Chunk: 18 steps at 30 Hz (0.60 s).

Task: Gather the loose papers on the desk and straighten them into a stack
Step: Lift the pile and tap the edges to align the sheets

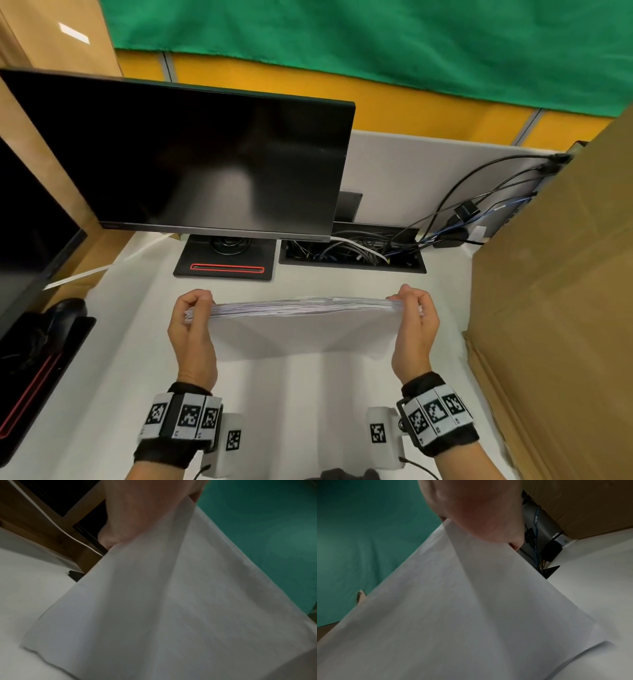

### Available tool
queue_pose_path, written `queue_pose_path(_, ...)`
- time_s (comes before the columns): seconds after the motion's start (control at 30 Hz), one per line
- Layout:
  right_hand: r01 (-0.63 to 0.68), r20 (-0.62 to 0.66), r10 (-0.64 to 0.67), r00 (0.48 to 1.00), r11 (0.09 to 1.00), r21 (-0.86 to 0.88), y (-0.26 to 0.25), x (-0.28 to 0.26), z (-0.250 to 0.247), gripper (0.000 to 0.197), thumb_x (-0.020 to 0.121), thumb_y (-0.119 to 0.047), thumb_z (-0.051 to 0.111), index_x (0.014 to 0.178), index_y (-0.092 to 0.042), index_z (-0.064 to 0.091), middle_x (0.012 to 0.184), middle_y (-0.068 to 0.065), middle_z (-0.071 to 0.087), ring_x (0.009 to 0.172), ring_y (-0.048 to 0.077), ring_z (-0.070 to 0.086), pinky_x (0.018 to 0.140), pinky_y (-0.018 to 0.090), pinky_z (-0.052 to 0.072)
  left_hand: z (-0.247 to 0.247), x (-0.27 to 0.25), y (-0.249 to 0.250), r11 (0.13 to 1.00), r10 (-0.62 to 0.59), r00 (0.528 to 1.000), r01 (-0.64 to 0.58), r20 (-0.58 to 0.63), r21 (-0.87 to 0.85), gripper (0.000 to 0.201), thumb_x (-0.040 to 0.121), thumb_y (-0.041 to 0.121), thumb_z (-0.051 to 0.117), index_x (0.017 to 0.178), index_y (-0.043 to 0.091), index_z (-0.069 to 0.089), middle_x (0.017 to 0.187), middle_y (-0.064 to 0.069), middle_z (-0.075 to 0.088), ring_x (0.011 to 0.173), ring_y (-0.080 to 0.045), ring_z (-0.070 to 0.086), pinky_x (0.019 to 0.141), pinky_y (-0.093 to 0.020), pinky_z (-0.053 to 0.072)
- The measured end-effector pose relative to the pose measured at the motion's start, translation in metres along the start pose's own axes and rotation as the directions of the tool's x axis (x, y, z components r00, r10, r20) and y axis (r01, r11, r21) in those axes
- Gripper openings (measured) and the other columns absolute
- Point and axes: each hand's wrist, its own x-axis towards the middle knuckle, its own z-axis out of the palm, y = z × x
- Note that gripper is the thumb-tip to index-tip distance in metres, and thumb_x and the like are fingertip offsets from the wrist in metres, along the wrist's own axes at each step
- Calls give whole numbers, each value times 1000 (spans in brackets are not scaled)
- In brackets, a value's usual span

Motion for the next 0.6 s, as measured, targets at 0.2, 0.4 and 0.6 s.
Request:
queue_pose_path(0.2,-46,-112,47,993,999,11,2,5,1,33,93,-30,56,65,-13,53,65,2,54,72,19,50,73,32,40,8,0,7,999,-9,1000,10,-23,43,21,88,15,51,74,27,61,76,0,53,78,-18,49,74,-30,38)
queue_pose_path(0.4,-26,-225,23,974,1000,-14,2,10,13,51,94,-36,53,51,-10,46,57,8,37,55,15,36,59,28,33,2,-5,31,837,244,970,-211,2,504,22,80,39,58,99,29,57,101,-2,57,100,-25,51,88,-45,42)
queue_pose_path(0.6,-23,-207,16,978,999,-31,2,17,15,53,95,-36,52,50,-9,44,55,6,36,53,14,34,56,27,32,70,-27,56,-85,-223,603,-795,766,601,95,62,76,52,143,31,29,134,5,50,133,-19,40,114,-51,15)
